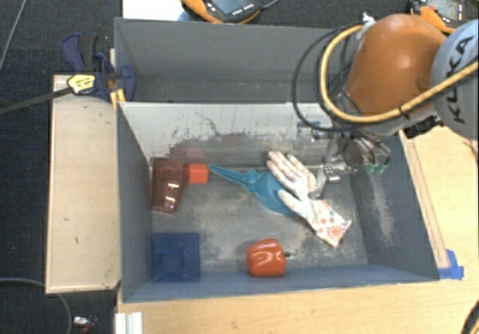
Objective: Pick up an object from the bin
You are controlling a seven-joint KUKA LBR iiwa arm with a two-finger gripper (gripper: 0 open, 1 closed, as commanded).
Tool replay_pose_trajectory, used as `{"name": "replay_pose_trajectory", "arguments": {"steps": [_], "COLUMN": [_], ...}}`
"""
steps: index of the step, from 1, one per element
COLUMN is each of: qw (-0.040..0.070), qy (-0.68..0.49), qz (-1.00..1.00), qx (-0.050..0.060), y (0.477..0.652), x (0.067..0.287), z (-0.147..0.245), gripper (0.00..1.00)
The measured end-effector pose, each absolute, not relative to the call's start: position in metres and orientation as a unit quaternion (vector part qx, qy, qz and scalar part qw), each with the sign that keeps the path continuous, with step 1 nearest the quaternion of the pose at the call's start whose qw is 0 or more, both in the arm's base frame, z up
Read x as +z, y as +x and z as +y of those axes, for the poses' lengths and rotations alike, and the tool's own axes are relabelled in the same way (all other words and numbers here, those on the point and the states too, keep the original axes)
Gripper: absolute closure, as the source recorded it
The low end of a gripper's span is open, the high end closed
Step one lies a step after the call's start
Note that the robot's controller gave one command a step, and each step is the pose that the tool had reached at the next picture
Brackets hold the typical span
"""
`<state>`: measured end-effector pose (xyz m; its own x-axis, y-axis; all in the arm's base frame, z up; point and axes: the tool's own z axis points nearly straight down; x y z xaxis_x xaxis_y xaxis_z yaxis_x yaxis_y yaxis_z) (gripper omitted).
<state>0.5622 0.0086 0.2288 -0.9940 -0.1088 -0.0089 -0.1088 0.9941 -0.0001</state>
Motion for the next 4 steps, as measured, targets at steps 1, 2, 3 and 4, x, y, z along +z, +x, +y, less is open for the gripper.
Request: {"name": "replay_pose_trajectory", "arguments": {"steps": [1,2,3,4], "qw": [0.008,0.007,0.009,0.008], "qy": [-0.276,-0.024,-0.265,-0.065], "qz": [0.961,1.000,0.964,0.998], "qx": [0.003,-0.001,0.005,0.001], "y": [0.593,0.573,0.582,0.572], "x": [0.182,0.172,0.278,0.190], "z": [0.085,-0.025,0.072,0.007], "gripper": [0.00,0.00,0.00,0.00]}}
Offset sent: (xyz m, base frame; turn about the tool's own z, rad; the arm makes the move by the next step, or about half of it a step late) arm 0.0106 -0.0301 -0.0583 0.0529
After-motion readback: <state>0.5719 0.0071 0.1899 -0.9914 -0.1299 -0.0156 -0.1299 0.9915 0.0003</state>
